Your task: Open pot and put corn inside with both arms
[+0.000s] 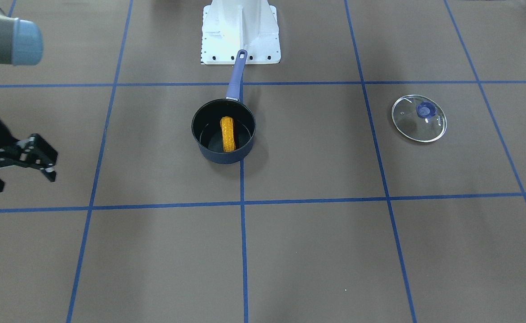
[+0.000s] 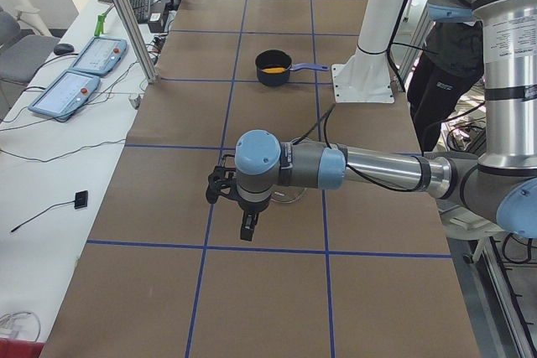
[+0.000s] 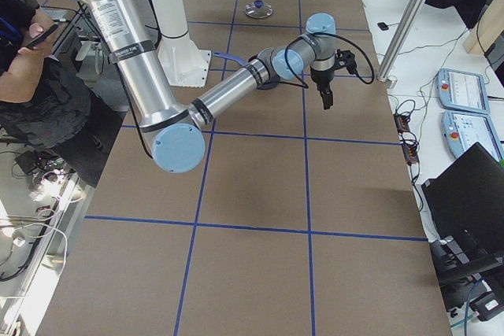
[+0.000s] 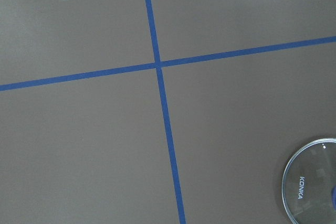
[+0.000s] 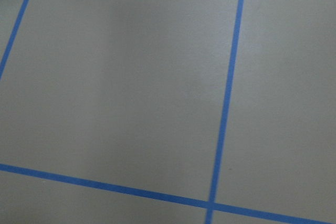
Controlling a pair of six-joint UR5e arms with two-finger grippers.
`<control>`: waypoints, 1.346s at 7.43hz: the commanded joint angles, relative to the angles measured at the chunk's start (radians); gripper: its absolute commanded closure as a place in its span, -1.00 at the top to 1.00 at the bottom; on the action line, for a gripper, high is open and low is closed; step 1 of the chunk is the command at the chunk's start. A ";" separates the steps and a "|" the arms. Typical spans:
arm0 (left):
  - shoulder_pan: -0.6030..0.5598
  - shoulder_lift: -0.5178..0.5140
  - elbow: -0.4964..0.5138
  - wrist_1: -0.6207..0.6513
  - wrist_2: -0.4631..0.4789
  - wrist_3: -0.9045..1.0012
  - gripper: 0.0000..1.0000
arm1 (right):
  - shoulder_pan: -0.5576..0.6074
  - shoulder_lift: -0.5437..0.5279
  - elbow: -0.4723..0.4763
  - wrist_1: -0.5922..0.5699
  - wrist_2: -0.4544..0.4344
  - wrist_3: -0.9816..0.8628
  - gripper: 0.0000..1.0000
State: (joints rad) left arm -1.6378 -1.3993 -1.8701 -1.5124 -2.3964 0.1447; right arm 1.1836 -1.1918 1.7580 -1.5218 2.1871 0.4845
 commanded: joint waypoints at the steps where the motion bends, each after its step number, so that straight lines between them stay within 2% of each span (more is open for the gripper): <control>1: -0.001 0.016 -0.008 -0.002 -0.009 0.003 0.98 | 0.178 -0.093 -0.077 -0.003 0.088 -0.270 1.00; 2: 0.000 0.014 -0.011 -0.002 -0.006 0.004 0.98 | 0.232 -0.144 -0.074 -0.029 0.120 -0.365 1.00; 4: 0.001 0.014 -0.006 -0.002 0.002 0.004 0.98 | 0.336 -0.262 -0.063 -0.029 0.123 -0.519 1.00; 6: 0.001 0.017 -0.007 0.003 0.005 0.004 0.98 | 0.369 -0.362 -0.064 -0.026 0.109 -0.561 1.00; 10: 0.001 0.017 0.000 0.005 0.006 0.003 0.98 | 0.370 -0.403 -0.083 -0.029 0.106 -0.558 1.00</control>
State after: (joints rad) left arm -1.6361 -1.3822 -1.8703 -1.5082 -2.3902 0.1478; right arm 1.5533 -1.5879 1.6813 -1.5501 2.2935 -0.0724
